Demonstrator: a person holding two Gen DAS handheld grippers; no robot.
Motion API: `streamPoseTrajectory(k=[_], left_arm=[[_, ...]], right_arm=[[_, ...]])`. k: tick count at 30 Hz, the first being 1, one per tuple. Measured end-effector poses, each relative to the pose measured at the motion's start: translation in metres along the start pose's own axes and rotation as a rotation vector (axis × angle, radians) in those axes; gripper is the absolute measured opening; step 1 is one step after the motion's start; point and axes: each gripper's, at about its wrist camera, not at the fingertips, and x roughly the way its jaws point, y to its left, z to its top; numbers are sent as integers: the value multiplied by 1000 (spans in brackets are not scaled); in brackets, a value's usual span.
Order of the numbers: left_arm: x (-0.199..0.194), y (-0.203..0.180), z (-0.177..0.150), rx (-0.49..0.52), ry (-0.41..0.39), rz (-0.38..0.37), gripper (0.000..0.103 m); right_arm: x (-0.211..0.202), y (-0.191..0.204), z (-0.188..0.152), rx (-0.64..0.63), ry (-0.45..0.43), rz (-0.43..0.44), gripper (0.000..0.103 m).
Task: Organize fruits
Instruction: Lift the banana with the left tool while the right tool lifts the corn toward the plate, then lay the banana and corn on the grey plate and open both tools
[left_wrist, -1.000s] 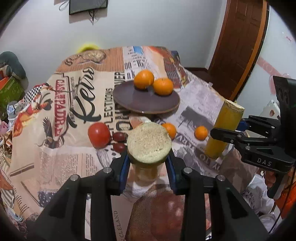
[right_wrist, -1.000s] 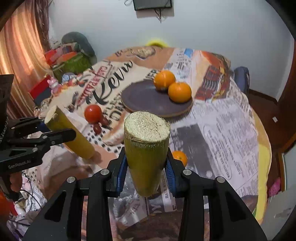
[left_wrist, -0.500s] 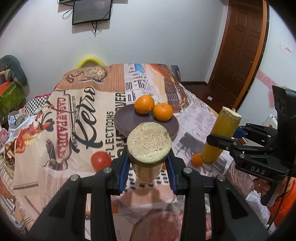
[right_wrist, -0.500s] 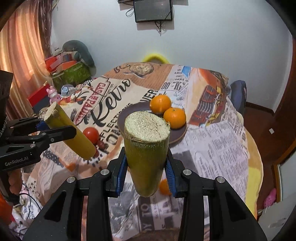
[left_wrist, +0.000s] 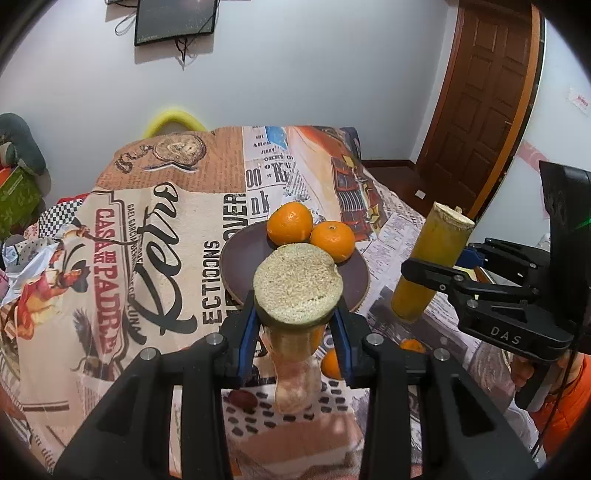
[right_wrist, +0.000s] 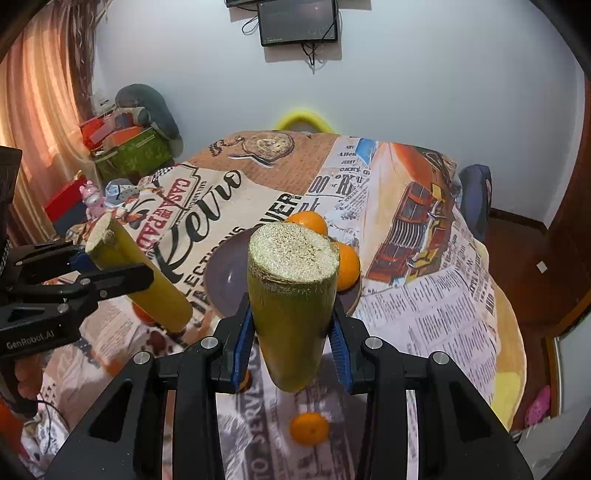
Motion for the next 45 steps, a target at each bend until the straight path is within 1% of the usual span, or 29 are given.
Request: streamPoseTrajectory(k=[12,20,26,32,34,38,42,45], left_arm=[[49,15,18,-31,52,-15,36],[70,18,30,-28,49,-24,36],[88,29,36,-75,57,-39,36],[103,42,40,-128,67,-44,37],[107,45,42,-134,68,-27,38],[112,48,40,-127,78,6,39],[110,46,37,-103,78,2,39],[105,42,36,-82,71,16,39]], right_arm=[[53,-12,11,-11,58,11,34],[78,-11,20,-46,84,25,34],[95,-9,23,-54,111,41,34],[107,-6,28,-81,125,56,34],[110,-5,28,-90,126,54,34],[108,-7,30,-80,120,62,34],[104,-10,31,-77,110,55,35],[101,-11,29,-70,110,45,35]])
